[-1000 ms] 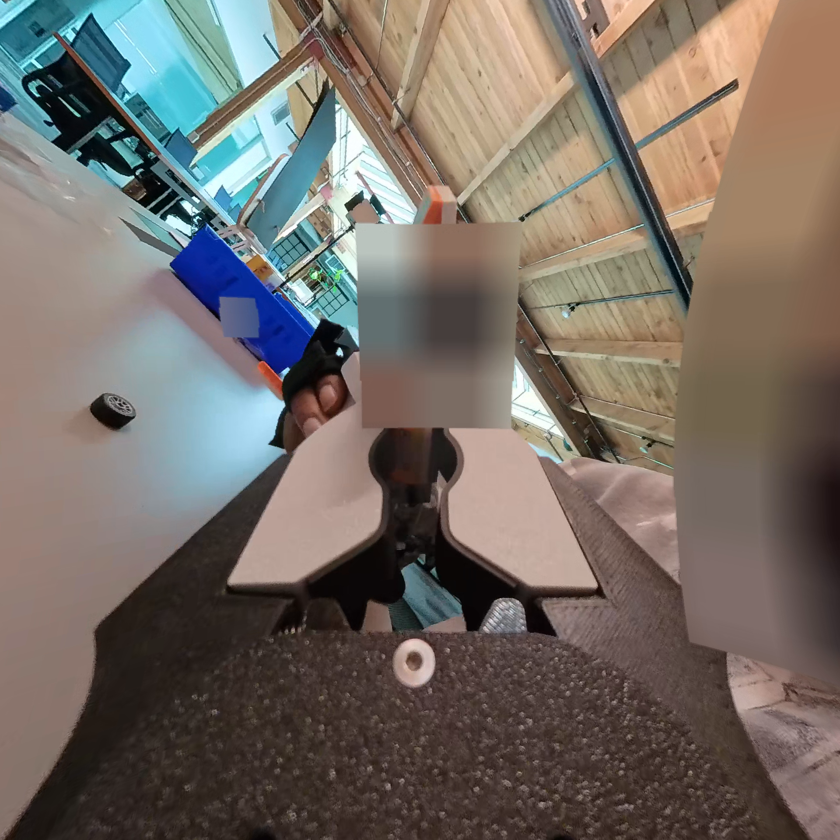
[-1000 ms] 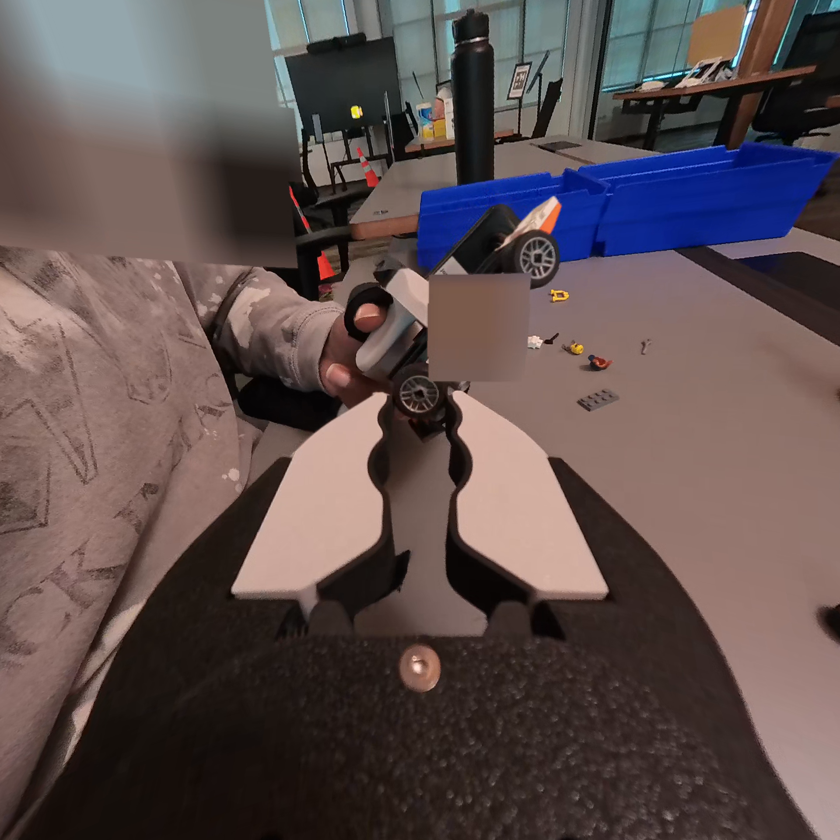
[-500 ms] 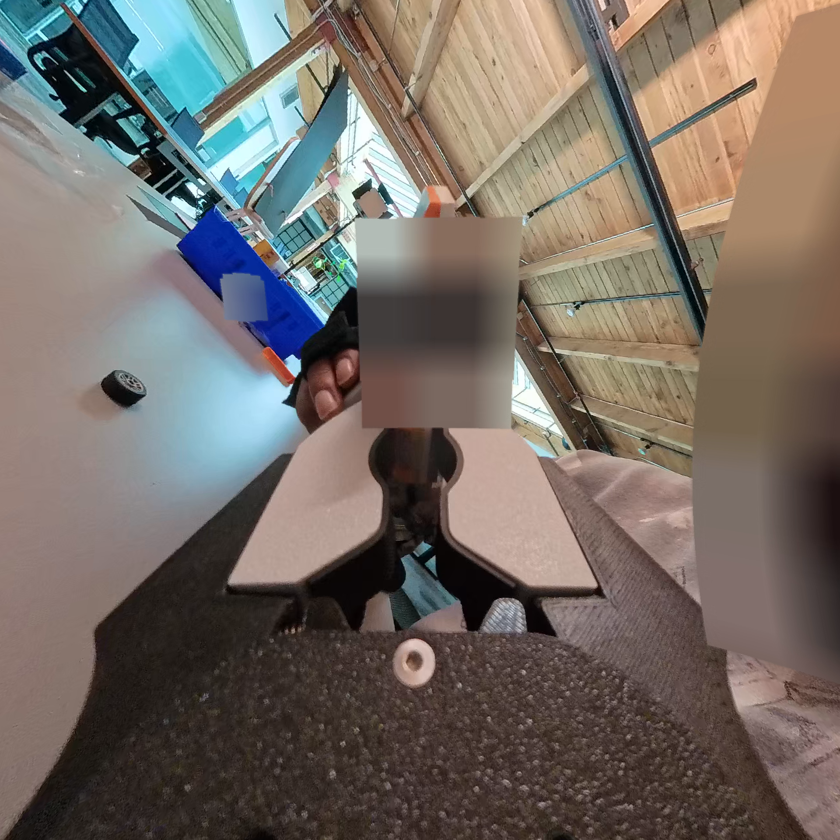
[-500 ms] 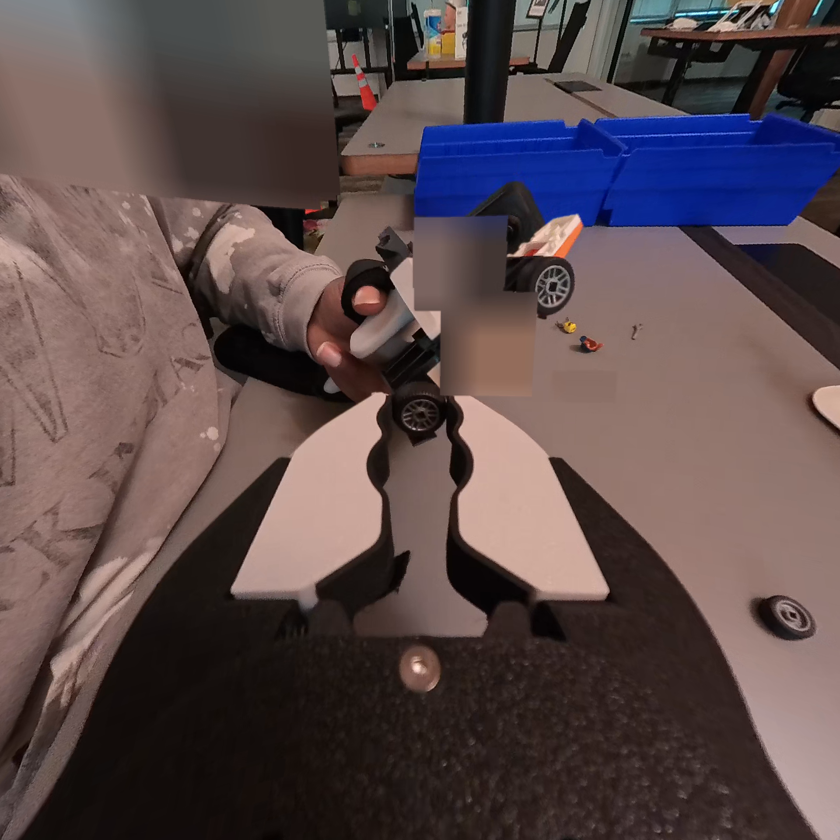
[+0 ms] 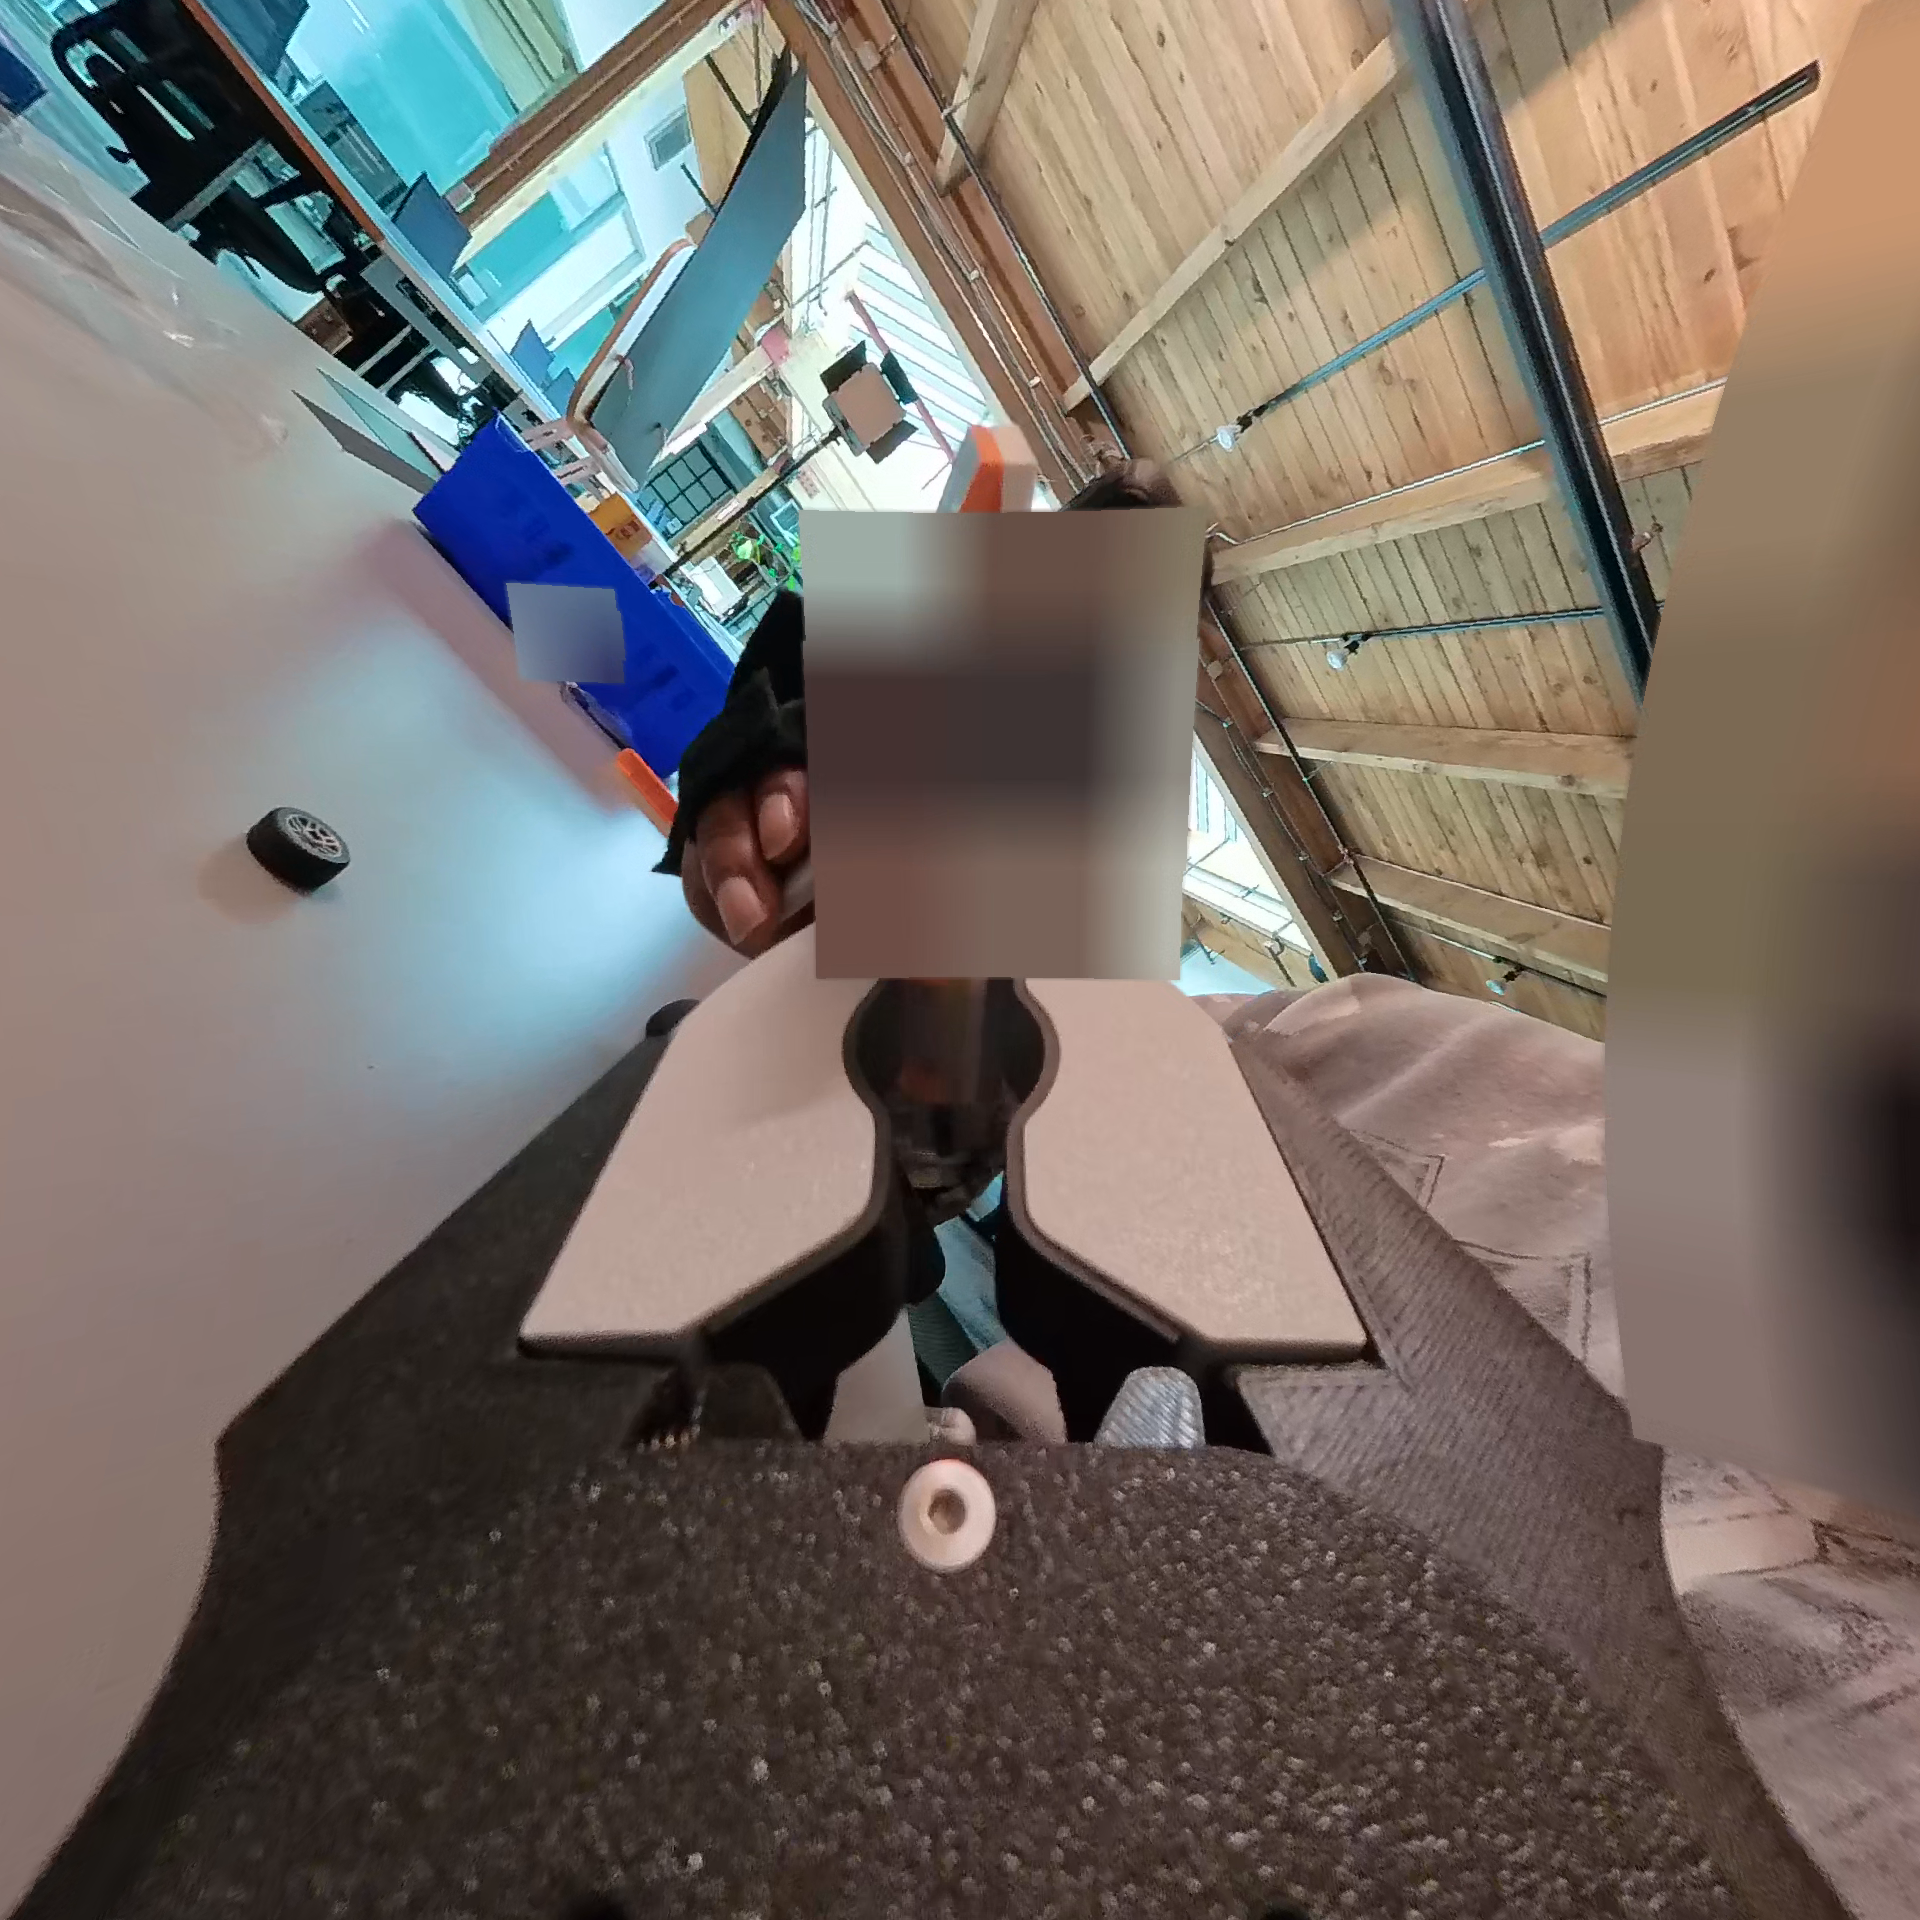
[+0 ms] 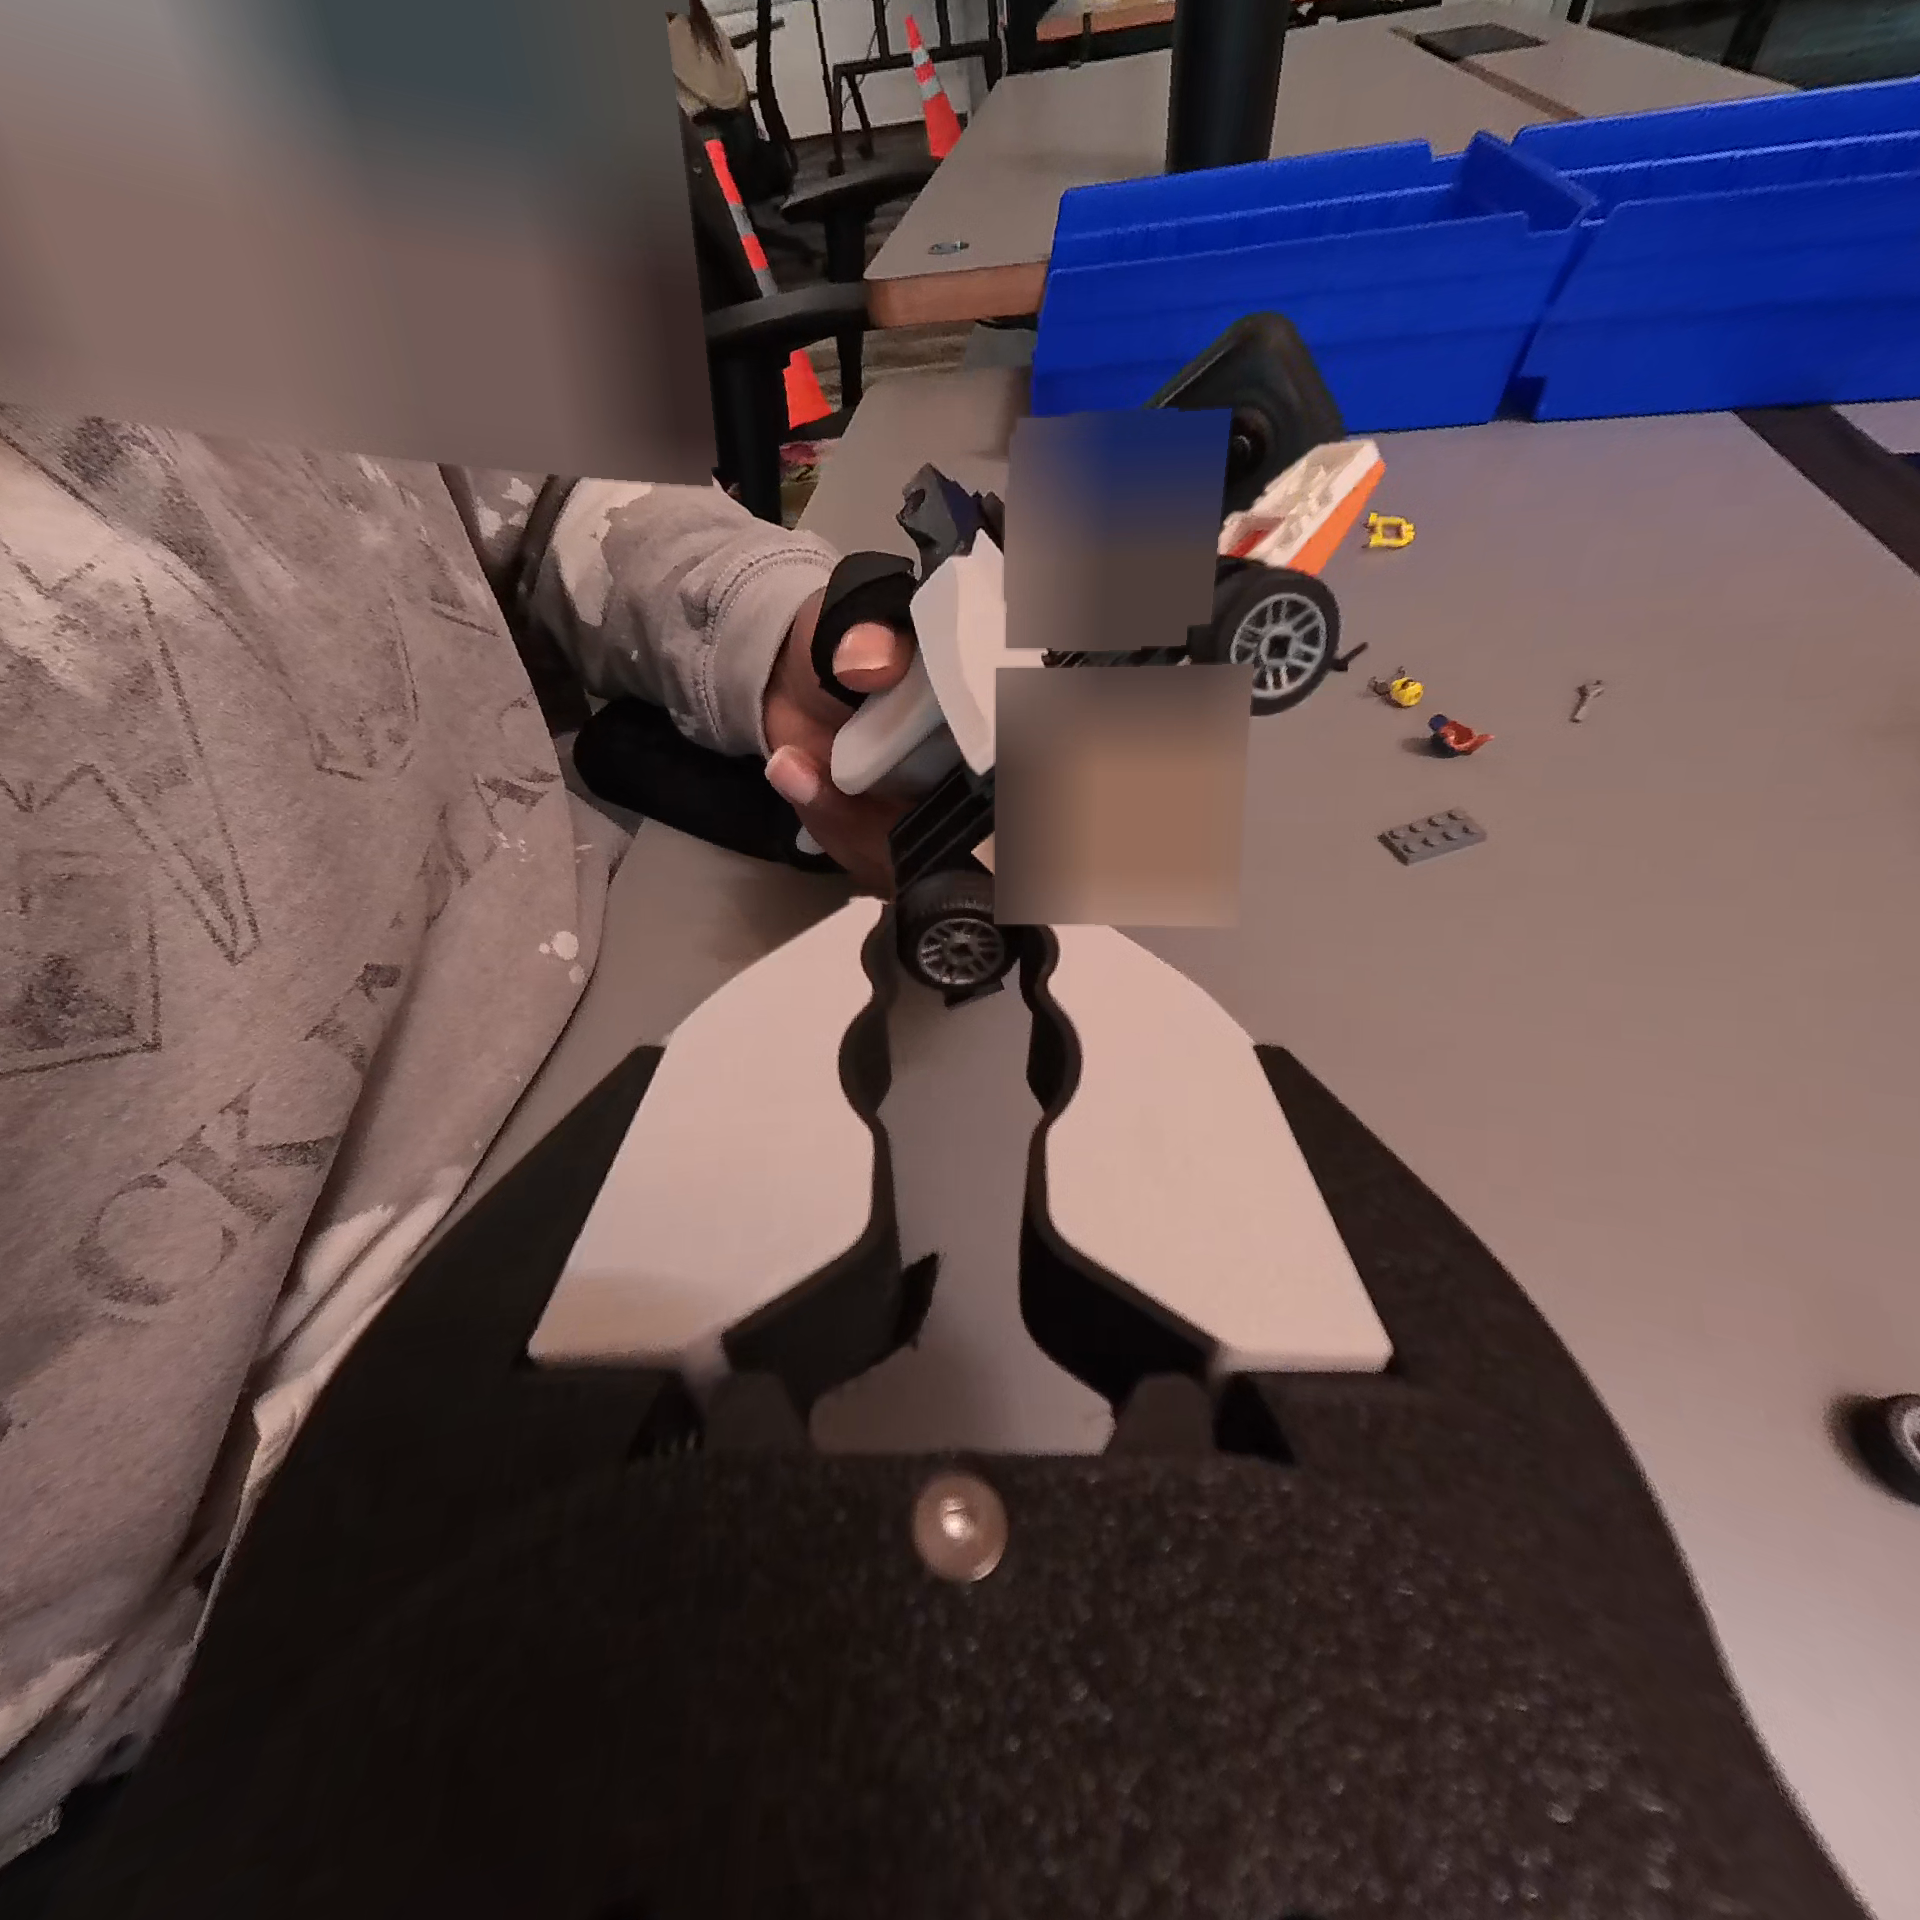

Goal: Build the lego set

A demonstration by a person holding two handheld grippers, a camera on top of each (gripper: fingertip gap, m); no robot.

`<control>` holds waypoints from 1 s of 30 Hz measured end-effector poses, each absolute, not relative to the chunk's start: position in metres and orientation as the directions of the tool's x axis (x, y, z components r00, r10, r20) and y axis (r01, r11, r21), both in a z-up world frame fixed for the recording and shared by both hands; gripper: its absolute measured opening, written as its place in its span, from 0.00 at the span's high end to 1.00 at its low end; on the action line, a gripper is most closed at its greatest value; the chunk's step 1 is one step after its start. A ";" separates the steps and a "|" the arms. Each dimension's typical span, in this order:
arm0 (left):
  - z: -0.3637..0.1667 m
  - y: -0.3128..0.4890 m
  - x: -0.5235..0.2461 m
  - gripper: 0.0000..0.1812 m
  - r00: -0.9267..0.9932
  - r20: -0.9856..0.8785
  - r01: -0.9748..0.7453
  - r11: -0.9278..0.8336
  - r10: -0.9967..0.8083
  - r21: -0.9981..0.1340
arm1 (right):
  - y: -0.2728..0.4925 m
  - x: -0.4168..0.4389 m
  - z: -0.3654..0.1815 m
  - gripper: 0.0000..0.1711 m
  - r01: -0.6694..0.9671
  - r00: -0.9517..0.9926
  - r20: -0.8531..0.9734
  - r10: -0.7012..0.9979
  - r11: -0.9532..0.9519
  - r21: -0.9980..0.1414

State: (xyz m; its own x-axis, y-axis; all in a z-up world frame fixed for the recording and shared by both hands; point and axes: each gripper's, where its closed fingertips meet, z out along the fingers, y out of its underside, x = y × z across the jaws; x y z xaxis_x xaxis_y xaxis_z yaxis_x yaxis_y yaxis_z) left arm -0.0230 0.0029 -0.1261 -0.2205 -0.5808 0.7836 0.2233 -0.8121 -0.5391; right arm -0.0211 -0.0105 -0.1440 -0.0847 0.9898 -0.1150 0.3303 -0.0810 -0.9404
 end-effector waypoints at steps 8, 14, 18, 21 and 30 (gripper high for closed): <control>-0.136 0.001 -0.021 0.91 -0.138 0.777 0.181 -0.787 -0.614 -0.590 | -0.012 -0.021 -0.155 0.87 0.452 -0.085 -0.080 0.993 -0.033 -0.891; -0.132 0.001 -0.025 0.92 -0.160 0.769 0.218 -0.782 -0.619 -0.584 | -0.013 -0.026 -0.154 0.87 0.396 -0.051 -0.059 0.997 -0.034 -0.918; -0.131 -0.001 -0.026 0.91 -0.199 0.772 0.214 -0.796 -0.603 -0.567 | -0.015 -0.028 -0.152 0.87 0.331 -0.025 -0.027 0.999 -0.017 -0.944; -0.130 -0.001 -0.026 0.91 -0.224 0.776 0.216 -0.807 -0.590 -0.550 | -0.016 -0.029 -0.150 0.87 0.292 -0.014 -0.021 1.000 -0.016 -0.956; -0.128 0.003 -0.025 0.92 -0.217 0.764 0.204 -0.793 -0.608 -0.574 | -0.013 -0.030 -0.152 0.87 0.288 0.000 -0.020 1.000 -0.019 -0.957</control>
